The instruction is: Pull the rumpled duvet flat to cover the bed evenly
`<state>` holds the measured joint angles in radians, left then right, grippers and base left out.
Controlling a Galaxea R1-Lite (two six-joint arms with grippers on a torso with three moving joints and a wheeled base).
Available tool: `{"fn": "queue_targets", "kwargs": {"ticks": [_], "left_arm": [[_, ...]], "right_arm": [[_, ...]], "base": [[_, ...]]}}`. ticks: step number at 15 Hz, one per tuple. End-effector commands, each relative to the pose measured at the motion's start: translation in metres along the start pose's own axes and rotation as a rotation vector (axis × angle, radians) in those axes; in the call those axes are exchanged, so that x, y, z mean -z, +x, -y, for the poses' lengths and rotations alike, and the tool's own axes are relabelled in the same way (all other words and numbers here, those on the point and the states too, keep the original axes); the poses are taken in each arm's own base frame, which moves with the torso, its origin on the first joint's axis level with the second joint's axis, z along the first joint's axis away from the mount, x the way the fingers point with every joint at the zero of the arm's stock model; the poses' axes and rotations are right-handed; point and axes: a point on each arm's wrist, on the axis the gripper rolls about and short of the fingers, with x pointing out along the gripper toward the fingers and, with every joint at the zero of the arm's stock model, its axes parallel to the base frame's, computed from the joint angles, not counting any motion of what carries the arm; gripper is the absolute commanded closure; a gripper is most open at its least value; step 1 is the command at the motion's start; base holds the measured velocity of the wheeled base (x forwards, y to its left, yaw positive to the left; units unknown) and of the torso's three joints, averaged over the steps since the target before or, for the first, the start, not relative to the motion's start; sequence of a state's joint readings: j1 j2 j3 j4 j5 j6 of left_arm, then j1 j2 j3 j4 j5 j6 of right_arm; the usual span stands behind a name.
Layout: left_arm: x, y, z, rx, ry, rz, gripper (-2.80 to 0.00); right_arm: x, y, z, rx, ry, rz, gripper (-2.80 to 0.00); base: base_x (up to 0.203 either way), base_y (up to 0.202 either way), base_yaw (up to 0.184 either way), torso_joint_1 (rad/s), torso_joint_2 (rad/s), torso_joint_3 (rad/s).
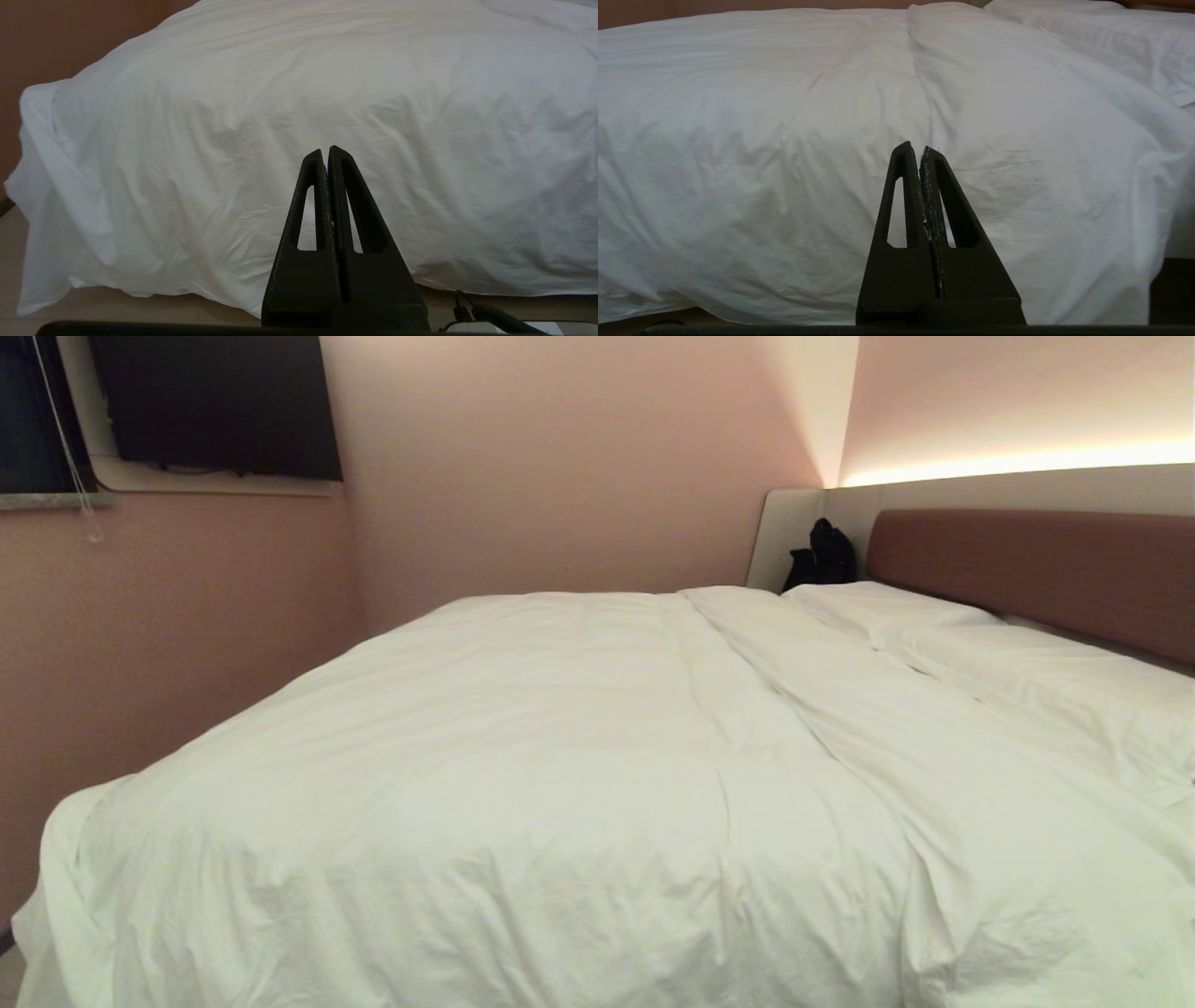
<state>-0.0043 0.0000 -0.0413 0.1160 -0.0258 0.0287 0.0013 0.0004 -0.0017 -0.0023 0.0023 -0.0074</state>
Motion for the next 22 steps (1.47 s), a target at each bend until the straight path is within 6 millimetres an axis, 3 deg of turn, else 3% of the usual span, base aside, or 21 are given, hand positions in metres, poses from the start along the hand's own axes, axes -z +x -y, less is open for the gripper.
{"fn": "queue_targets", "kwargs": {"ticks": [1, 22], "left_arm": [[0.0, 0.0, 0.0, -0.001, 0.0, -0.001, 0.0], [0.0, 0.0, 0.0, 0.001, -0.004, 0.0, 0.0]], "right_arm": [[0.0, 0.0, 0.0, -0.001, 0.0, 0.001, 0.0], [0.0, 0.0, 0.0, -0.001, 0.0, 0.001, 0.0]], "base": [[0.0, 0.194, 0.002, 0.002, 0.01, 0.002], [0.0, 0.194, 0.0, 0.002, 0.0, 0.002]]}}
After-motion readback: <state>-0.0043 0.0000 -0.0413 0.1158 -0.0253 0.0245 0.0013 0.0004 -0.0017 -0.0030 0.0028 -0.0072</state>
